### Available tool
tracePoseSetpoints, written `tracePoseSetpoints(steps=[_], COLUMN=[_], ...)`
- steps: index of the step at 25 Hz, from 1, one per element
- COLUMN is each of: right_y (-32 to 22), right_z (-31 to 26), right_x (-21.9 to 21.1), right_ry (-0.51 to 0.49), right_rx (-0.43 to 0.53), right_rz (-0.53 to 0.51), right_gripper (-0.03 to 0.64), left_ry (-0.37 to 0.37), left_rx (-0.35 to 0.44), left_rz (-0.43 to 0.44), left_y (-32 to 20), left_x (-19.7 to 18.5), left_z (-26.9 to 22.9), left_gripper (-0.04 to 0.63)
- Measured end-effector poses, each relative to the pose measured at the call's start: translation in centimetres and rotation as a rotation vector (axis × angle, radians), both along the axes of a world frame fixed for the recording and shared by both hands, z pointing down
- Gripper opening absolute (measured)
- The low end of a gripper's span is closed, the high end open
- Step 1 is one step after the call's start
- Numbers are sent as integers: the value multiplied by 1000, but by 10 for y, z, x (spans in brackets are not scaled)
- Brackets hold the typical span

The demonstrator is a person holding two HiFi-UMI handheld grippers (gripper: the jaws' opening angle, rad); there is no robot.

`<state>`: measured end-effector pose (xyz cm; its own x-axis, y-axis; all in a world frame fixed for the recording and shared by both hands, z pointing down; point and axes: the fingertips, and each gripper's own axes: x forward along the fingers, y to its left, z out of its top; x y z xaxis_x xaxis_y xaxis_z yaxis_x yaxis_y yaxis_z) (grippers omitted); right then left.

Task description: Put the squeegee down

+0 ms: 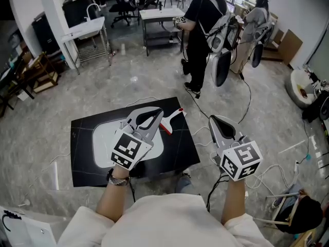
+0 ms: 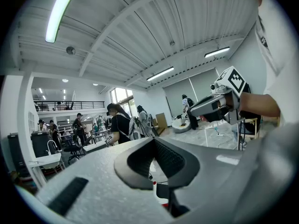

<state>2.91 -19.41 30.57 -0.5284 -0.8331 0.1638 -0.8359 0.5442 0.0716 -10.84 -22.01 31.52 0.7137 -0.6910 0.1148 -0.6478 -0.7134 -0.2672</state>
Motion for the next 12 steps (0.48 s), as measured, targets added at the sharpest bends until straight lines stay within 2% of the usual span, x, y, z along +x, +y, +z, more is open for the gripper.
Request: tracePoseSetpoints(steps=[12], right_y=[-6], right_z=[8], right_x=[4], right_ry=[-3], right_rx=[-22], right_rz=[5], right_gripper=[6], left_ry=[-8], left_rx=[-27], left_rz=[8], left_y=[-6], left_x=[6], left_z=[10], left_gripper=[6])
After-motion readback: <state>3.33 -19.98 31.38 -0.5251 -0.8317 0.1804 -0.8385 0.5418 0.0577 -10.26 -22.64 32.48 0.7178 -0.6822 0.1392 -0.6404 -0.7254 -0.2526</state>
